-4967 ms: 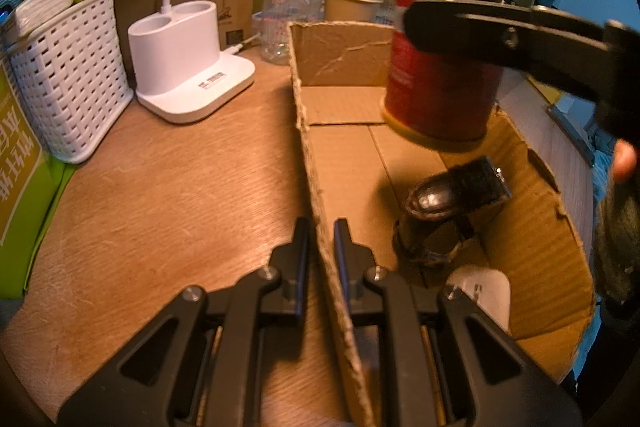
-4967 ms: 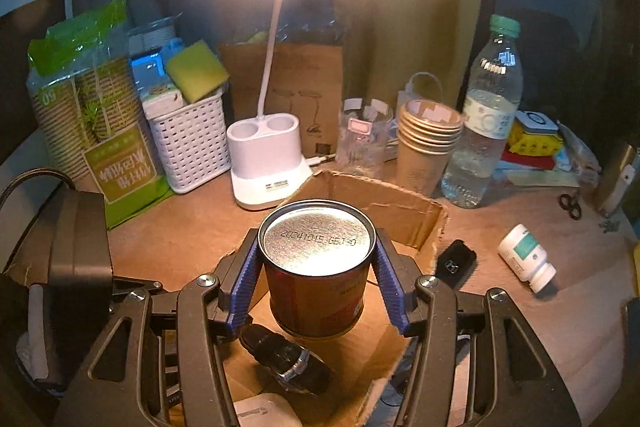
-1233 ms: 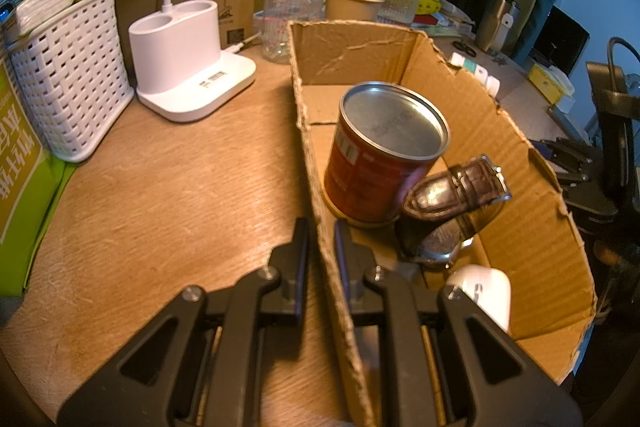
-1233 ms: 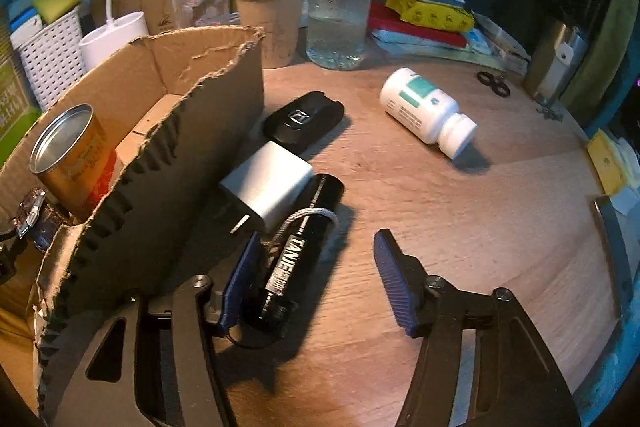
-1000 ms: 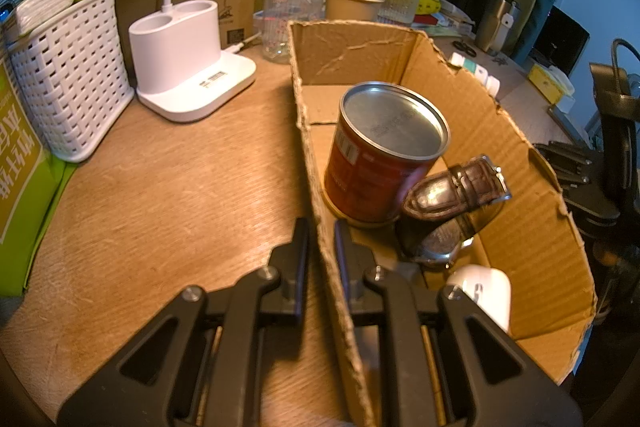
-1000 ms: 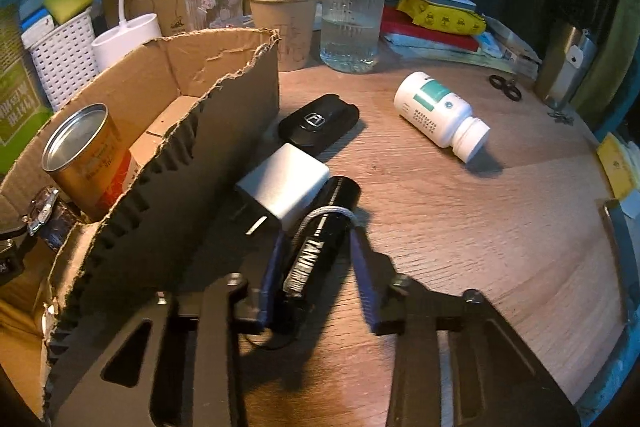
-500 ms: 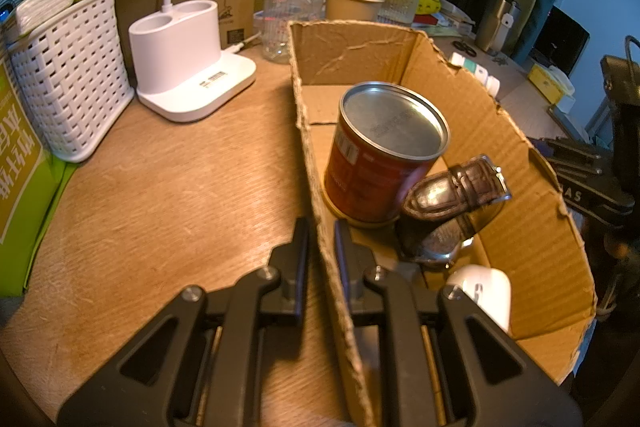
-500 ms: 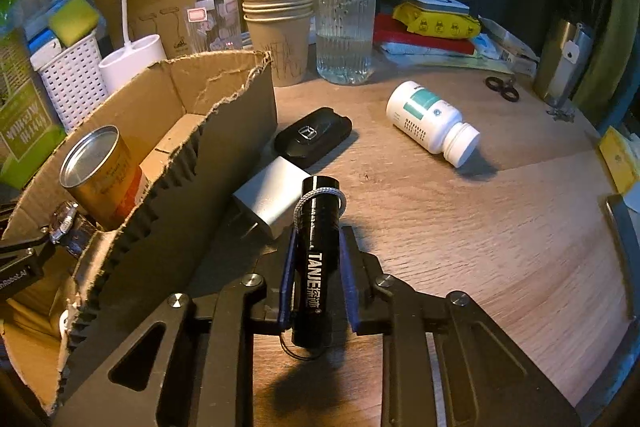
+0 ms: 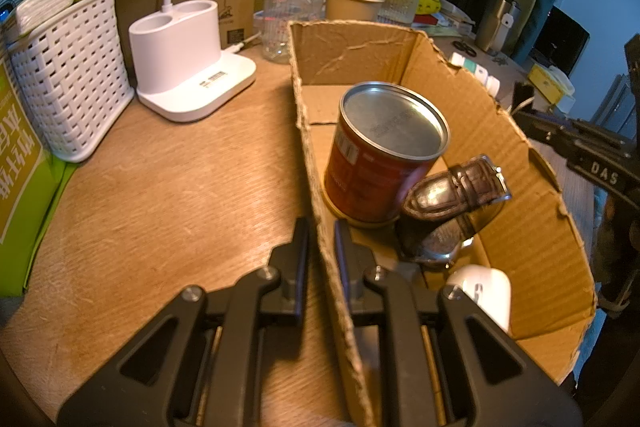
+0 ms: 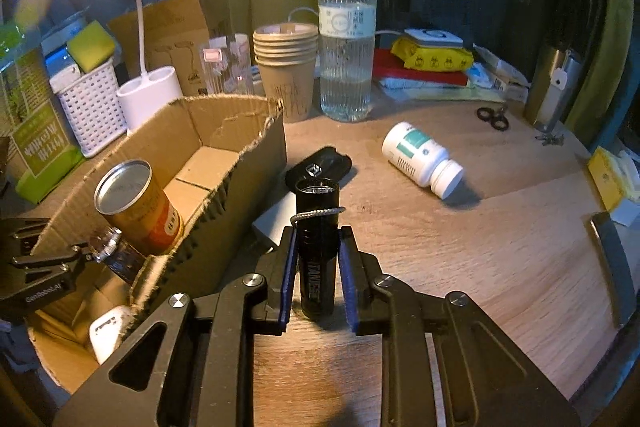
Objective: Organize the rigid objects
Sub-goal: 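Lift the black flashlight upright with the right gripper over the box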
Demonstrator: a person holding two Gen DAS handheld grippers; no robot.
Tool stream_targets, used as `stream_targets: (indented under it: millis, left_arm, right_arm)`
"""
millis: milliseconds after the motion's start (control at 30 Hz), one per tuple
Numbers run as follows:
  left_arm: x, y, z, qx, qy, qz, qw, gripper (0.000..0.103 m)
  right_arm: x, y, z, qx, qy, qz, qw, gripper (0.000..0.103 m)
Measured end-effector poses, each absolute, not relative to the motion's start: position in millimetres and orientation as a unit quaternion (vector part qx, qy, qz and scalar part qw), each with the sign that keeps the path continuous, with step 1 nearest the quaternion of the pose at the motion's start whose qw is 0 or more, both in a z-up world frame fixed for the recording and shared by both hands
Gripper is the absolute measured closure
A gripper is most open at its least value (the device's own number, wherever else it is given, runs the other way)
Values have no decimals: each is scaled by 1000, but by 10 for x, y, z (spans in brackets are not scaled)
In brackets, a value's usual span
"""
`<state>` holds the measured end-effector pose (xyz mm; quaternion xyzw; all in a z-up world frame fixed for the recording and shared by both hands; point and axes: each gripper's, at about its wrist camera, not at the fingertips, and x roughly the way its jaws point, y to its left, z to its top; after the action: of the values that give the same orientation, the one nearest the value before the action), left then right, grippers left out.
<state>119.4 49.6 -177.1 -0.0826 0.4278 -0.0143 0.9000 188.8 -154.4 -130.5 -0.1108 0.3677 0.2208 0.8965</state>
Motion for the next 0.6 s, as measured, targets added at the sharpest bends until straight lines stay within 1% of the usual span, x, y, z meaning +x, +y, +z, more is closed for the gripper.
stream_targets:
  millis: [600]
  left_arm:
    - [1194, 495, -1770, -82, 428, -14, 900, 89]
  right_arm:
    - [1587, -1495, -831, -109, 313, 244, 911, 81]
